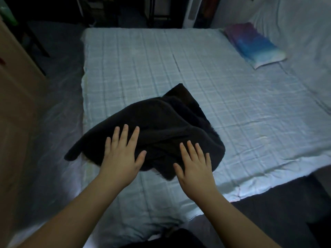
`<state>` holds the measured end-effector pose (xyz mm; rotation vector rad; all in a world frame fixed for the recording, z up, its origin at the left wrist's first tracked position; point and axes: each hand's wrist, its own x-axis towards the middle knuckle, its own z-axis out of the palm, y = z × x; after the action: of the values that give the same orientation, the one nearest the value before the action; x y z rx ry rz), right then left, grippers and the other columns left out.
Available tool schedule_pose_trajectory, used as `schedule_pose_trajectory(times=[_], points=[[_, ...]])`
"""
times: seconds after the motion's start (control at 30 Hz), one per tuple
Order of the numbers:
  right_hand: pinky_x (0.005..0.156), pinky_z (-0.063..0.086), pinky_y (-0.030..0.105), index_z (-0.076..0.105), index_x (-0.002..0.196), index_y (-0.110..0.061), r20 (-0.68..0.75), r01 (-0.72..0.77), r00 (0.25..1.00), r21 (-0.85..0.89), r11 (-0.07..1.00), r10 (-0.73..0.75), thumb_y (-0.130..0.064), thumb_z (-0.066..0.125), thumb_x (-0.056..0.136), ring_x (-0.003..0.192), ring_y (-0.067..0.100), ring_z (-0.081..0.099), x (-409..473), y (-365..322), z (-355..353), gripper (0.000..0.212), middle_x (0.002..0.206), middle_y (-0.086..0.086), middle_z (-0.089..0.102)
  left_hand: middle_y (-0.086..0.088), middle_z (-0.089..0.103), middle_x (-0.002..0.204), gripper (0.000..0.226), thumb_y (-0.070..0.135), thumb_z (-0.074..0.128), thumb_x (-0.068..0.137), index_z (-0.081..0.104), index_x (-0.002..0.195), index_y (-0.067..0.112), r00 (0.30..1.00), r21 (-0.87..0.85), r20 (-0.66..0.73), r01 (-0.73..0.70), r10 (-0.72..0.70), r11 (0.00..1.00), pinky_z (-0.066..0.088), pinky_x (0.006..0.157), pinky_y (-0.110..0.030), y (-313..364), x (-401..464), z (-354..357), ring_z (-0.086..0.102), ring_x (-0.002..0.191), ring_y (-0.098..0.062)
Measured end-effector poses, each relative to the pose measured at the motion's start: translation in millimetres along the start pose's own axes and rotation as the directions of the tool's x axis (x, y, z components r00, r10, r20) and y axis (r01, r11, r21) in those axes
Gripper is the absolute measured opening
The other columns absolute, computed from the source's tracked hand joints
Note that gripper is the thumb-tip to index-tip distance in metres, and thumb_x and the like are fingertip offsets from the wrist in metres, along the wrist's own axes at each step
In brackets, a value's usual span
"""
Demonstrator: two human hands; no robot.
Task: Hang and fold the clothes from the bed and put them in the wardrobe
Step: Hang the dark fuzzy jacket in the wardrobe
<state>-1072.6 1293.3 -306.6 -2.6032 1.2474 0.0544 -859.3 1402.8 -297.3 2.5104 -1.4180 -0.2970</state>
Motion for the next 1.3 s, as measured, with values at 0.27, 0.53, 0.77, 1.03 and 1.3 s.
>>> schedule_pose_trajectory(times=[0.27,0.53,0.77,1.03,1.3], points=[[0.124,0.009,0.053,0.009,0.161,-0.028,0.089,-0.089,0.992,-0.027,0.996,0.091,-0.051,0.04,0.101,0.156,0.025,0.0,67,125,7,0.072,0.169,0.001,0.007,-0.009,0.001,0.168,0.076,0.056,0.035,0.098,-0.001,0.159,0.03,0.998,-0.008,0.067,0.015,-0.015,1.0,0.004,0.124,-0.051,77,75,54,-0.006,0.154,-0.03],[0.119,0.024,0.057,0.006,0.16,-0.026,0.301,-0.071,0.951,0.011,0.997,0.064,-0.055,0.052,0.095,0.154,0.032,0.008,171,267,30,0.085,0.169,0.005,0.006,-0.009,0.002,0.168,0.076,0.052,0.039,0.099,-0.001,0.159,0.029,0.978,0.022,0.155,0.136,-0.137,0.991,0.01,0.124,-0.051,174,142,133,-0.003,0.154,-0.03],[0.117,0.028,0.058,0.001,0.16,-0.03,0.398,-0.096,0.917,0.137,0.986,0.034,-0.067,0.049,0.092,0.152,0.037,0.01,246,305,83,0.092,0.169,0.004,0.004,-0.01,0.0,0.168,0.078,0.046,0.045,0.099,0.001,0.16,0.027,0.952,-0.022,0.153,0.272,-0.265,0.962,0.011,0.124,-0.05,201,188,185,-0.002,0.154,-0.03],[0.108,0.043,0.052,0.0,0.158,-0.037,0.557,-0.334,0.827,0.374,0.865,0.079,-0.074,0.063,0.076,0.133,0.038,0.048,265,299,149,0.11,0.155,0.012,0.039,-0.01,0.0,0.167,0.079,0.044,0.048,0.098,0.001,0.159,0.027,0.931,-0.056,0.214,0.314,-0.296,0.948,0.013,0.124,-0.049,202,187,237,-0.002,0.154,-0.029],[0.086,0.054,0.043,0.037,0.14,-0.027,0.392,0.008,0.894,0.47,0.883,-0.217,-0.041,0.055,0.091,0.106,0.031,0.064,177,205,164,0.054,0.126,0.007,0.059,-0.007,0.004,0.168,0.079,0.028,0.052,0.094,0.007,0.159,0.03,0.947,-0.089,0.189,0.28,-0.259,0.956,0.007,0.125,-0.045,193,158,223,-0.004,0.154,-0.025]])
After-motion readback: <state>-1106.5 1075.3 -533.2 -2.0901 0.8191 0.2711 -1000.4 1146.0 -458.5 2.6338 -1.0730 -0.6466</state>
